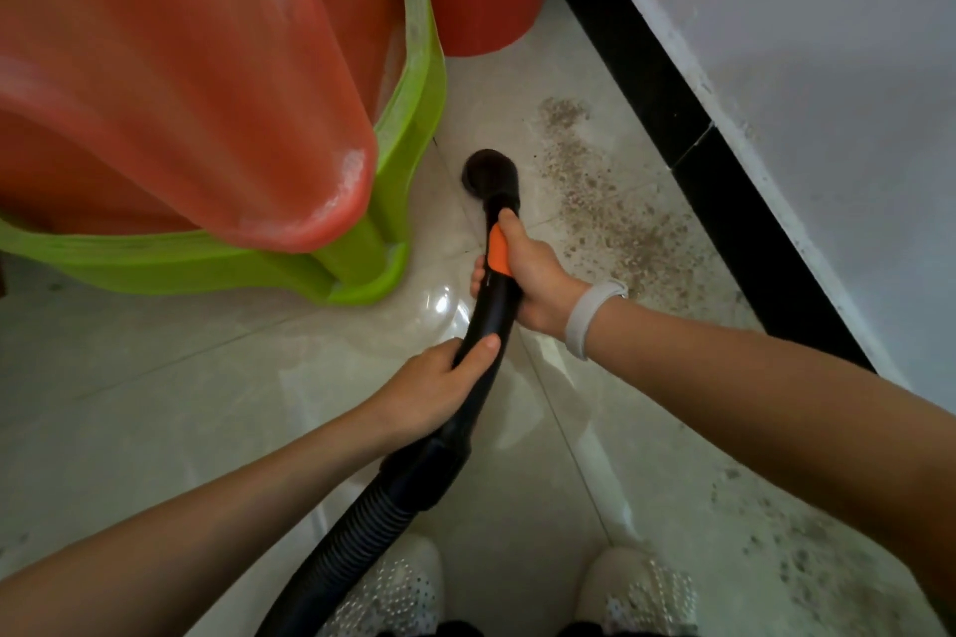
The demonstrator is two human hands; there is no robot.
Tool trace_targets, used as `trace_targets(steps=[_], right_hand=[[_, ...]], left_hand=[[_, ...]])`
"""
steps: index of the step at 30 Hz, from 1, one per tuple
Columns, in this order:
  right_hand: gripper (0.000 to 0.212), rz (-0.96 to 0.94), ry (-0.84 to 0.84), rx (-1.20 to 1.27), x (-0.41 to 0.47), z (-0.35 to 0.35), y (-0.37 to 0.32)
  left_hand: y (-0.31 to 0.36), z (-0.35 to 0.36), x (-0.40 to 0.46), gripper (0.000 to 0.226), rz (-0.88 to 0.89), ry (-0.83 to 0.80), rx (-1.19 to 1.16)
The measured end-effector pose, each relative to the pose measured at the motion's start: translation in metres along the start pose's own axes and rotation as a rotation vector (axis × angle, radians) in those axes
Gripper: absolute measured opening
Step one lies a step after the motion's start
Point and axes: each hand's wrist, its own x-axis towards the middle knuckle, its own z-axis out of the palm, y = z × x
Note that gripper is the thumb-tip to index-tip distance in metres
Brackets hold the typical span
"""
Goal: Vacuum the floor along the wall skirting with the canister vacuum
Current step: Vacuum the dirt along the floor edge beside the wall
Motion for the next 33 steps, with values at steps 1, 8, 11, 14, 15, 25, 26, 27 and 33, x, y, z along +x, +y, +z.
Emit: trace_targets(steps=[1, 8, 11, 14, 15, 25, 26, 27, 33], right_hand=[[0.035, -0.013, 0.03, 0.016, -0.002, -0.004, -0.001], [0.034, -0.066, 0.138, 0.014, 0.002, -0.014, -0.01], [0.036, -0.075, 0.121, 0.025, 0.016, -0.011, -0.029], [0.038, -0.068, 0.093, 0.009, 0.029, -0.008, -0.05], [0.038, -0.071, 0.094, -0.006, 0.032, -0.007, -0.056], [0.044, -0.136, 0.247, -0.122, 0.056, 0.016, -0.093], [0.039, -0.151, 0.265, -0.143, 0.057, 0.016, -0.097], [0.035, -0.163, 0.276, -0.161, 0.058, 0.016, -0.101], [0.035, -0.129, 0.141, -0.085, 0.07, 0.017, -0.106]], left_hand=[[0.002, 0.002, 0.0, 0.043, 0.005, -0.016, -0.007], [0.01, 0.004, 0.006, 0.045, 0.032, -0.049, 0.01], [0.019, -0.004, 0.019, 0.04, 0.063, 0.015, 0.075], [0.029, -0.009, 0.034, 0.038, 0.075, 0.056, 0.239], [0.032, -0.009, 0.038, 0.04, 0.069, 0.083, 0.302], [0.046, -0.019, 0.068, 0.037, 0.132, 0.298, 0.433], [0.046, -0.022, 0.074, 0.034, 0.164, 0.261, 0.338], [0.045, -0.025, 0.08, 0.03, 0.197, 0.23, 0.255], [0.039, -0.042, 0.092, 0.02, 0.279, 0.158, -0.001]])
